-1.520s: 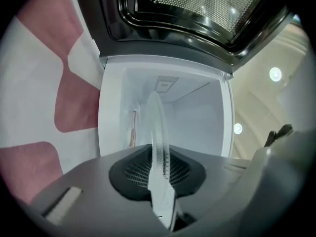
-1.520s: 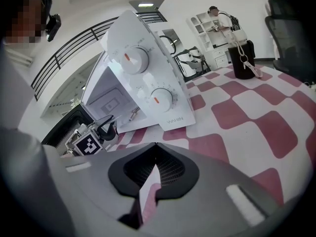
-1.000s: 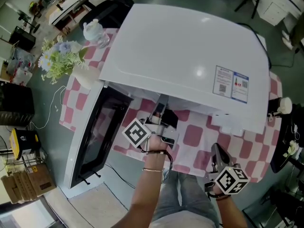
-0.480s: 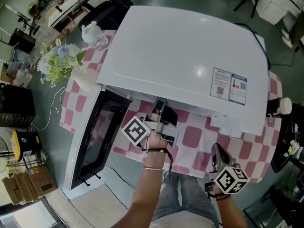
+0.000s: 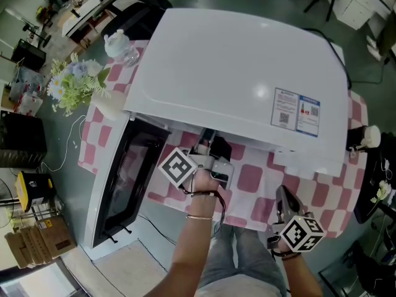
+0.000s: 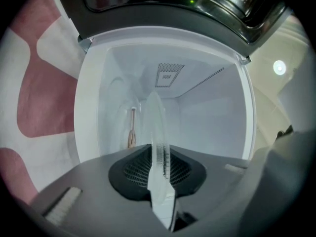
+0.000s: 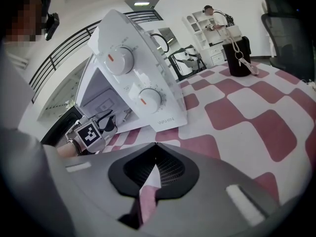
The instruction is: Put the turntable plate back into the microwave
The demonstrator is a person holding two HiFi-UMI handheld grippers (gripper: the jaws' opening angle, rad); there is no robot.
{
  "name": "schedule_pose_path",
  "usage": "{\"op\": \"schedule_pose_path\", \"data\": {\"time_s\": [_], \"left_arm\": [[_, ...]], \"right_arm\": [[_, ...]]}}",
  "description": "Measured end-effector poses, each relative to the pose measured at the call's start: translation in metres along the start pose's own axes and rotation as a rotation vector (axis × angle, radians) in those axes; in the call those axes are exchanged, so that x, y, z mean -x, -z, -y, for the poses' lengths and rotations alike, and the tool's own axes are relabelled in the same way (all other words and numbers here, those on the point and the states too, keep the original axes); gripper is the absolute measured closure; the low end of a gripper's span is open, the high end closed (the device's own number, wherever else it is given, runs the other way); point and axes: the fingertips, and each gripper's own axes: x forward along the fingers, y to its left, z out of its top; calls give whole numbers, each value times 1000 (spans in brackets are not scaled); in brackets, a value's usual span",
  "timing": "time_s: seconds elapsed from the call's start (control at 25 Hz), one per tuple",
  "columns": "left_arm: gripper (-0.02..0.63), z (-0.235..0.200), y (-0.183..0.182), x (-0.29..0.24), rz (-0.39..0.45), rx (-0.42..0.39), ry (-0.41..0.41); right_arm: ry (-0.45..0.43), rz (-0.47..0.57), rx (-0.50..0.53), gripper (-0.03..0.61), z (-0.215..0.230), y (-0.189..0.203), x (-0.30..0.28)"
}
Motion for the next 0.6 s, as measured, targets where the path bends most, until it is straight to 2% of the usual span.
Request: {"op": "schedule_pose_path", "data": {"time_s": [0.6], "left_arm": [[568,-4,-3,-6,12,6,-37]], "right_arm": [[-8,-2,-8,568,1,-3,-2]]}}
